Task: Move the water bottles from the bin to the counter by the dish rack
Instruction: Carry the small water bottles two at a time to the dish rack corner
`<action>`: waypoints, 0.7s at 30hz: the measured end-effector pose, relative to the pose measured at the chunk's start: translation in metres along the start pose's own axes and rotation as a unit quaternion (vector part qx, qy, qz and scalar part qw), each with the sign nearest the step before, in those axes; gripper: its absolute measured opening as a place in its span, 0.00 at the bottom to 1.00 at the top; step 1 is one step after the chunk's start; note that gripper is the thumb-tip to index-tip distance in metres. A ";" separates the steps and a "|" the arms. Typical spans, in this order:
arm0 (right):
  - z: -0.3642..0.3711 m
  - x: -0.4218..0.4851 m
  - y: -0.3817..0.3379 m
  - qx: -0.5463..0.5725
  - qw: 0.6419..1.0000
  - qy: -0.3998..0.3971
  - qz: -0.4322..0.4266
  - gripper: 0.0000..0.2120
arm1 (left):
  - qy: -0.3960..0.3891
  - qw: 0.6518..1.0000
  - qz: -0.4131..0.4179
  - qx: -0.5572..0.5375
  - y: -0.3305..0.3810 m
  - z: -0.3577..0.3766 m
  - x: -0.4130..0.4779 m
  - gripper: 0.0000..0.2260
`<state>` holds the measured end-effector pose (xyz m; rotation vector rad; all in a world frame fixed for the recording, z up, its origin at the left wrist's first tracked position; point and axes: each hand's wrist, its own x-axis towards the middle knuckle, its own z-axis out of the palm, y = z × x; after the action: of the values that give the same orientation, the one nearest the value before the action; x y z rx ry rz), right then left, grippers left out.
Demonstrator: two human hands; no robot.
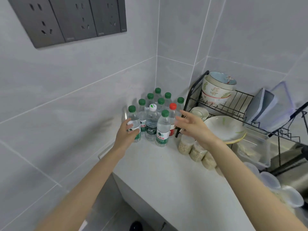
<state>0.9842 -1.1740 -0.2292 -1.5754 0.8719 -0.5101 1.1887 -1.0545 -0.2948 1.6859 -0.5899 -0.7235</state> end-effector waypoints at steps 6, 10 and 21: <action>-0.019 -0.057 -0.018 0.108 0.994 -0.008 -0.011 0.23 | -0.029 0.999 0.035 -0.010 0.048 0.001 -0.055 0.23; -0.021 -0.093 -0.030 0.136 0.989 0.048 -0.030 0.26 | -0.067 0.996 0.064 -0.004 0.075 0.004 -0.088 0.20; -0.004 -0.182 -0.002 0.006 0.983 0.170 -0.074 0.20 | -0.173 0.976 0.124 0.042 0.085 0.006 -0.162 0.20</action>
<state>0.8686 -1.0364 -0.1998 -1.5737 1.0077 -0.9087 1.0731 -0.9614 -0.1876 1.5359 -1.0683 -0.8248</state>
